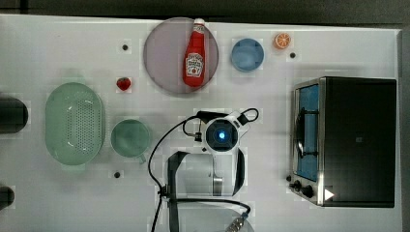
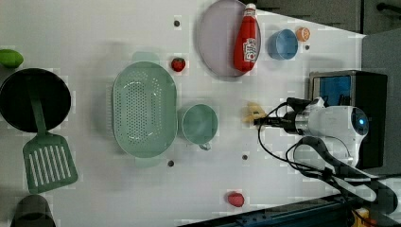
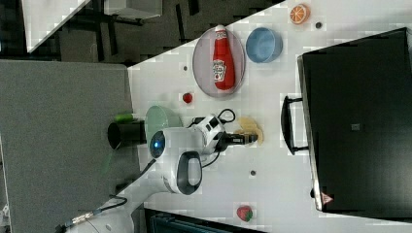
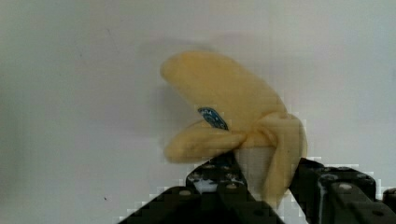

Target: Pick Banana and place it in mug.

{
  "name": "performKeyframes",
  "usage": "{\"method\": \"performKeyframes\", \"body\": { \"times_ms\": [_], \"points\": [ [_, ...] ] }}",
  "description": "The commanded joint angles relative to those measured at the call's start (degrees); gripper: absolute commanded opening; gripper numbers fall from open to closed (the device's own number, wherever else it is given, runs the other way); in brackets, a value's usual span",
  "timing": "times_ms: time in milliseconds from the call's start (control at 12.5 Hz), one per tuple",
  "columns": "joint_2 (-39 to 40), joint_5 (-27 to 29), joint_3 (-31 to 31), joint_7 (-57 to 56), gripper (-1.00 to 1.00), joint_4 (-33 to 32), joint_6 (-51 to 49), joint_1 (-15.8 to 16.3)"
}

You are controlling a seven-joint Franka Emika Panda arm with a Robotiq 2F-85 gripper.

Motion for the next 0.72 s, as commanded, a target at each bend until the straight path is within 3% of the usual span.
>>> {"method": "performKeyframes", "body": {
  "times_ms": [80, 720],
  "points": [
    [-3.74, 1.20, -0.57, -1.67, -0.37, -0.12, -0.05, -0.18],
    [-28.49, 1.29, 0.92, 0.08, -0.37, 5.26, -31.88, 0.11]
  ]
}}
